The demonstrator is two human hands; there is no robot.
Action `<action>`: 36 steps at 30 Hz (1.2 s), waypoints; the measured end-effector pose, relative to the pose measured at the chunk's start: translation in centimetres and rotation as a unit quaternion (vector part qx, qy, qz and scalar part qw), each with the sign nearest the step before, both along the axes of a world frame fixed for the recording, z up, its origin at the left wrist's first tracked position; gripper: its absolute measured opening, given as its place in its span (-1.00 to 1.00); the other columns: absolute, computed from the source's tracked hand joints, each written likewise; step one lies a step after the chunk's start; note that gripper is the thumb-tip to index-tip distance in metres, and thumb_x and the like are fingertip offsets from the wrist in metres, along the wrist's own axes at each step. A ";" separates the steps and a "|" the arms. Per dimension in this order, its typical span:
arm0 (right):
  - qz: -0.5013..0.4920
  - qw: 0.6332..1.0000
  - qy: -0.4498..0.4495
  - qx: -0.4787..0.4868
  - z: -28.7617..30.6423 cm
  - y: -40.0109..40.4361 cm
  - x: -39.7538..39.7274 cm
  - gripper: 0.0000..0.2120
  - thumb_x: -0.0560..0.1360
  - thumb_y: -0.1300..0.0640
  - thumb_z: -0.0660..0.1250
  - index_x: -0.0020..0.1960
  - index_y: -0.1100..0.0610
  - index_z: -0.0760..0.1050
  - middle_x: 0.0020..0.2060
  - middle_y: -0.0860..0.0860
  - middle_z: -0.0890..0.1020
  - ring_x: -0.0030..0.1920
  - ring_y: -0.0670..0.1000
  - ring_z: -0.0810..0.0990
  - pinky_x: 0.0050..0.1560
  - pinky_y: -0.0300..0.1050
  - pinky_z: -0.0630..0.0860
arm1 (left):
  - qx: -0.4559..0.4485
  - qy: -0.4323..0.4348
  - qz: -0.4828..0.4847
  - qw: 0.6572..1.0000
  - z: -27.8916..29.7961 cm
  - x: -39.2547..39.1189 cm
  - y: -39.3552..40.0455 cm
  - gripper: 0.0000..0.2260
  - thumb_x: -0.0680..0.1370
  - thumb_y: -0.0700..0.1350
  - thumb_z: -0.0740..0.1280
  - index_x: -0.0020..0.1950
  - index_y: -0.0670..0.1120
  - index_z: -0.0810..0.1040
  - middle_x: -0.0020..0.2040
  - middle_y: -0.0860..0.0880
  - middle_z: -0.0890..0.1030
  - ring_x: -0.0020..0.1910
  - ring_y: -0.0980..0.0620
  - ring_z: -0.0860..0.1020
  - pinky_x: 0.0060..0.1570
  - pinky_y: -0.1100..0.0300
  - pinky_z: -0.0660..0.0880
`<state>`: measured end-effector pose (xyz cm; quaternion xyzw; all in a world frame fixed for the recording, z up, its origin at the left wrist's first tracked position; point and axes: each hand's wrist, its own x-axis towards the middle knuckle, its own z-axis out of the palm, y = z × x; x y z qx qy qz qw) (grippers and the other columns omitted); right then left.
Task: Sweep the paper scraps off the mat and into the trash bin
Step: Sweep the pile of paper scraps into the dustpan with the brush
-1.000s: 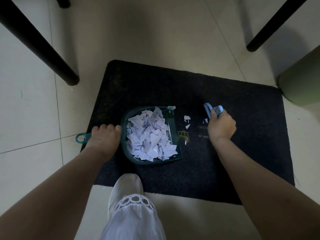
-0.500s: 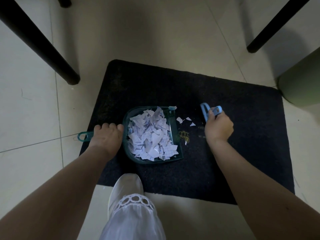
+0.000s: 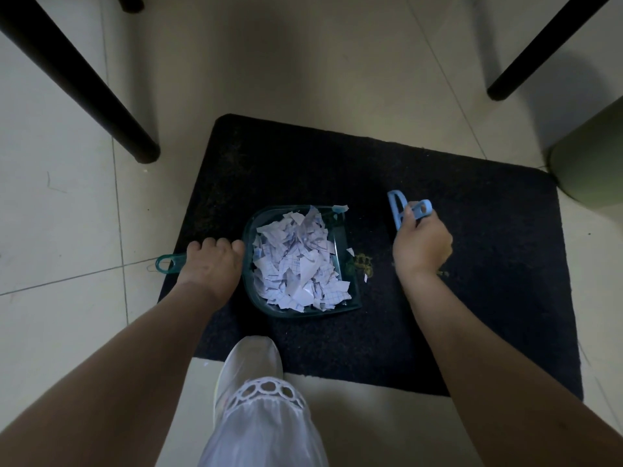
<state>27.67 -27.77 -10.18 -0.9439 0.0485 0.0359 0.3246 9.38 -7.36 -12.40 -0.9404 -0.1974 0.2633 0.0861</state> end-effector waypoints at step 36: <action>-0.049 0.999 0.014 0.011 -0.1 -1.2 -0.6 -0.76 0.60 0.03 0.19 0.07 0.14 0.55 -0.13 0.08 0.64 -0.15 0.06 0.61 -0.11 0.02 0.58 | -0.002 -0.006 0.007 1.000 -0.2 -0.2 0.0 -0.74 0.54 -0.19 0.17 0.24 -0.11 0.32 0.17 -0.10 0.48 0.16 -0.13 0.46 0.13 0.00 0.38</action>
